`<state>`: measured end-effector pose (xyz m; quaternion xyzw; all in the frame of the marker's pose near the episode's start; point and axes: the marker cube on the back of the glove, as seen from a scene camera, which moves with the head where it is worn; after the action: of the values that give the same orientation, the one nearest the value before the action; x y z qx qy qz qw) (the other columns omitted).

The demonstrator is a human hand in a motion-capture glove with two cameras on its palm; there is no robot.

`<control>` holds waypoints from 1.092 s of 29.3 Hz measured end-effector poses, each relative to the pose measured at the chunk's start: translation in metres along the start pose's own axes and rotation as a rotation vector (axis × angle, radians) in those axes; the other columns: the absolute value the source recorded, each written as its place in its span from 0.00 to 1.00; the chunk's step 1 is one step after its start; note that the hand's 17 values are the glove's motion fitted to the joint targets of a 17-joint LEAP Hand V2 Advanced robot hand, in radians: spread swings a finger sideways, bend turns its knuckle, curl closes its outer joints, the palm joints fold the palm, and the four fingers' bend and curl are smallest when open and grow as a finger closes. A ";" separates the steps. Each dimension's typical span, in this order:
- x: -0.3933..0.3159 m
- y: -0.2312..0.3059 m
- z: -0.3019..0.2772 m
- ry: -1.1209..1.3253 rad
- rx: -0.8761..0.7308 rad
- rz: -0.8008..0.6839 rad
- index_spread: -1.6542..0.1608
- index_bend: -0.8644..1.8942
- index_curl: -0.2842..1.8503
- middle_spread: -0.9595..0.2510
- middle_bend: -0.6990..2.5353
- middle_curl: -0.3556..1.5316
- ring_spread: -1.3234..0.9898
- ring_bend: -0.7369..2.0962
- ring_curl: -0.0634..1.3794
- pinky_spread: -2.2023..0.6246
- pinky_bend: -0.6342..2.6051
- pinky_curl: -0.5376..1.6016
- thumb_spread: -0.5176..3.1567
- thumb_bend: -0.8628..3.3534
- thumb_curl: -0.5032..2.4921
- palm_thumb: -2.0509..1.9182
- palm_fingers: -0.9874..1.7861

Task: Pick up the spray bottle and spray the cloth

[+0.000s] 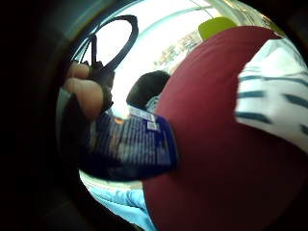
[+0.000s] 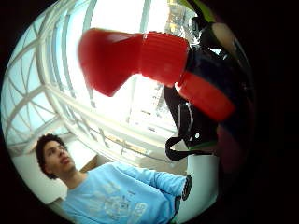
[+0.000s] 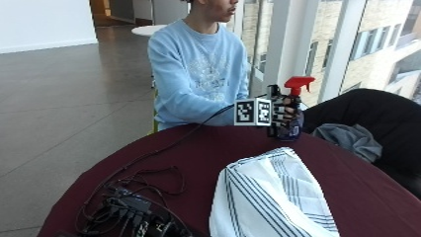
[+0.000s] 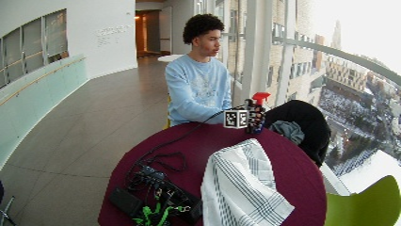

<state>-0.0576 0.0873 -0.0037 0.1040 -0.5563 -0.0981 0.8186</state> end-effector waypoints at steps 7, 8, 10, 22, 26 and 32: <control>-0.001 0.041 -0.060 0.174 -0.002 -0.031 0.75 0.33 0.24 0.72 0.30 0.43 0.54 0.44 0.32 0.76 0.31 0.43 0.42 0.20 0.35 0.74 0.70; -0.002 0.048 -0.068 0.204 -0.005 -0.033 0.75 0.33 0.24 0.72 0.30 0.43 0.54 0.44 0.32 0.77 0.31 0.43 0.42 0.20 0.34 0.74 0.70; -0.004 0.064 -0.085 0.279 -0.014 -0.039 0.75 0.34 0.24 0.72 0.30 0.43 0.54 0.44 0.32 0.77 0.31 0.43 0.42 0.20 0.34 0.74 0.70; -0.001 0.168 -0.187 0.699 0.009 0.042 0.75 0.37 0.25 0.73 0.30 0.43 0.55 0.40 0.30 0.80 0.28 0.42 0.44 0.20 0.34 0.73 0.68; 0.001 0.195 -0.217 0.860 0.018 0.072 0.75 0.37 0.26 0.73 0.30 0.43 0.55 0.38 0.29 0.81 0.27 0.42 0.44 0.20 0.33 0.73 0.67; 0.004 0.223 -0.254 0.999 0.025 0.104 0.75 0.38 0.27 0.73 0.29 0.42 0.56 0.36 0.28 0.82 0.25 0.41 0.45 0.20 0.33 0.73 0.67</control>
<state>0.1902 0.3157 -0.0292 0.1202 -0.1019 0.0115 0.9874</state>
